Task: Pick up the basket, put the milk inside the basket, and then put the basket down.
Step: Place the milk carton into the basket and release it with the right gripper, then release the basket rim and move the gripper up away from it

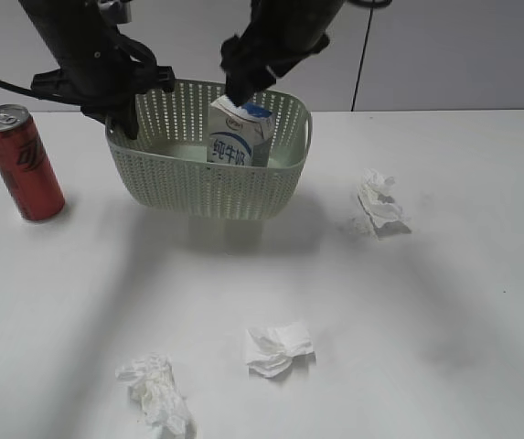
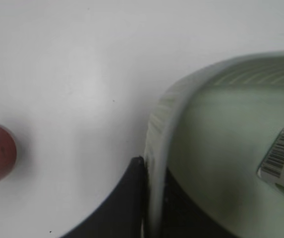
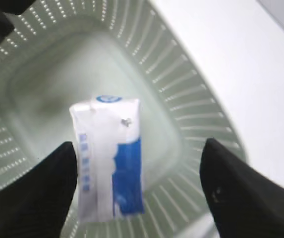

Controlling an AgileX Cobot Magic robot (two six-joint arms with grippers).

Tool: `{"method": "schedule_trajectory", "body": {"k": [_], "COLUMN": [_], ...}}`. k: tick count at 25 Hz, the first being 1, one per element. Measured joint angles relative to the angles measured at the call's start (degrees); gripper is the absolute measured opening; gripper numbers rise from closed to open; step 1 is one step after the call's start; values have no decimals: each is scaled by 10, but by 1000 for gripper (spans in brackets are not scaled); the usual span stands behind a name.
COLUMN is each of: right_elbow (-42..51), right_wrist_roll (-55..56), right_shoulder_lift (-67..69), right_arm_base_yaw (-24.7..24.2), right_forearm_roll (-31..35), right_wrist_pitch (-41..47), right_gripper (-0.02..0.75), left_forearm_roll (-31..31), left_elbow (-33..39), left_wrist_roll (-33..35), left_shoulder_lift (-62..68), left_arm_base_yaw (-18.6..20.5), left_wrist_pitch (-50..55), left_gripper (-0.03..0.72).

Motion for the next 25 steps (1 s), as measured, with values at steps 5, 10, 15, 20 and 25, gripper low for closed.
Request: {"method": "schedule_trajectory", "body": {"k": [5,10,15,20,25], "right_elbow": [1,76,211,344,411], "right_wrist_roll": [21,62,74,80,93], "right_shoulder_lift": [-100,-212,-336,-436,-473], "right_arm_base_yaw": [-30,-88,-105,-105,-105], "right_forearm_roll": [-12,-18,-23,-25,-28], "right_wrist_pitch": [81,115,113,85,74], "right_gripper": [587,587,587,587,587], "left_forearm_roll": [0,-12,-32,-40,-44], "left_elbow": [0,0,1,1,1], "left_wrist_roll": [0,0,0,-1,0], "left_shoulder_lift": [0,18,60,91,94], "left_arm_base_yaw": [0,1,1,2,2], "left_wrist_pitch": [-5,-22,-41,-59,-62], "left_gripper": [5,5,5,5,13]}}
